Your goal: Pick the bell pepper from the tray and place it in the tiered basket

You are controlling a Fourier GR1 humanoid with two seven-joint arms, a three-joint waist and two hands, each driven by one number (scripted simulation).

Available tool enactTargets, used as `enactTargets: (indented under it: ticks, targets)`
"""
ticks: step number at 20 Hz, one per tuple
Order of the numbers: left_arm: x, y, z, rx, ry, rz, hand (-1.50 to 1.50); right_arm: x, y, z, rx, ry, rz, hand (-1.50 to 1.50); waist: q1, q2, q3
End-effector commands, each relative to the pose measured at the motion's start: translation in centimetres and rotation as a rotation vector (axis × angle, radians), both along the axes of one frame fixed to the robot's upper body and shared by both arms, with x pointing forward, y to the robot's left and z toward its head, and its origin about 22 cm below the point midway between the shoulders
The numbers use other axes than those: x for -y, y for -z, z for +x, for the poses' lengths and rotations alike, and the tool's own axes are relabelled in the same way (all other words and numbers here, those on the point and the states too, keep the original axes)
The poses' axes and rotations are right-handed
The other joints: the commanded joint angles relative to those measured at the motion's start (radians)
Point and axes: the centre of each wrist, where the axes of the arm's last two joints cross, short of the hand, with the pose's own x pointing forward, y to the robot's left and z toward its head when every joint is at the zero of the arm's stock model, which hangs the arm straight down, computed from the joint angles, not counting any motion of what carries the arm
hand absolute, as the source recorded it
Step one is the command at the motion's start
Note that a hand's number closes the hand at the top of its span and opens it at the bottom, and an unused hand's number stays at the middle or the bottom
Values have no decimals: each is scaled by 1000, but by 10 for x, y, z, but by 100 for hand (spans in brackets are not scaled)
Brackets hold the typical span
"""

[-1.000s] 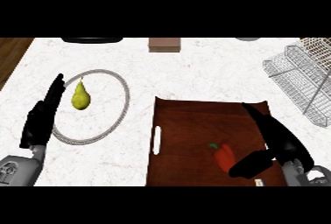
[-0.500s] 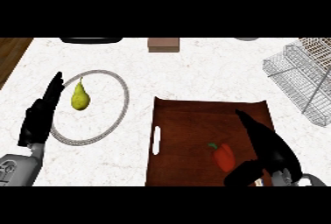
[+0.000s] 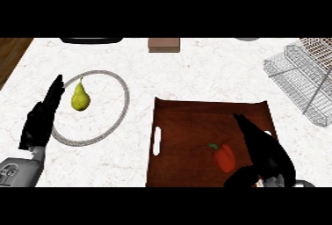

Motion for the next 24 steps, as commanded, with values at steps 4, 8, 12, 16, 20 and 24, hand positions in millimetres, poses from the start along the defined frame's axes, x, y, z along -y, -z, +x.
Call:
enactTargets:
  ticks: [4, 8, 12, 16, 20, 24]
  targets:
    - [-2, -5, 3, 10, 5, 7, 0, -25, 4, 0, -108, 85, -83, -150, 2, 1, 0]
    - [-1, -11, 0, 29, 0, 8, 0, -16, 22, 7, -125, 95, -54, -150, 2, 1, 0]
    - [-2, 0, 3, -9, 15, 0, 0, -19, 36, 11, -137, 105, -59, -150, 1, 2, 0]
    - [16, -1, -1, 9, -1, -9, 0, -8, 46, 9, -147, 99, -57, -150, 1, 0, 0]
    - [-7, 5, -2, 4, 11, 18, 0, -20, 63, 8, -155, 87, -42, -150, 1, 1, 0]
    - [-10, -4, -8, 6, -6, 2, 0, -30, 74, 5, -167, 76, -12, -150, 2, 0, 0]
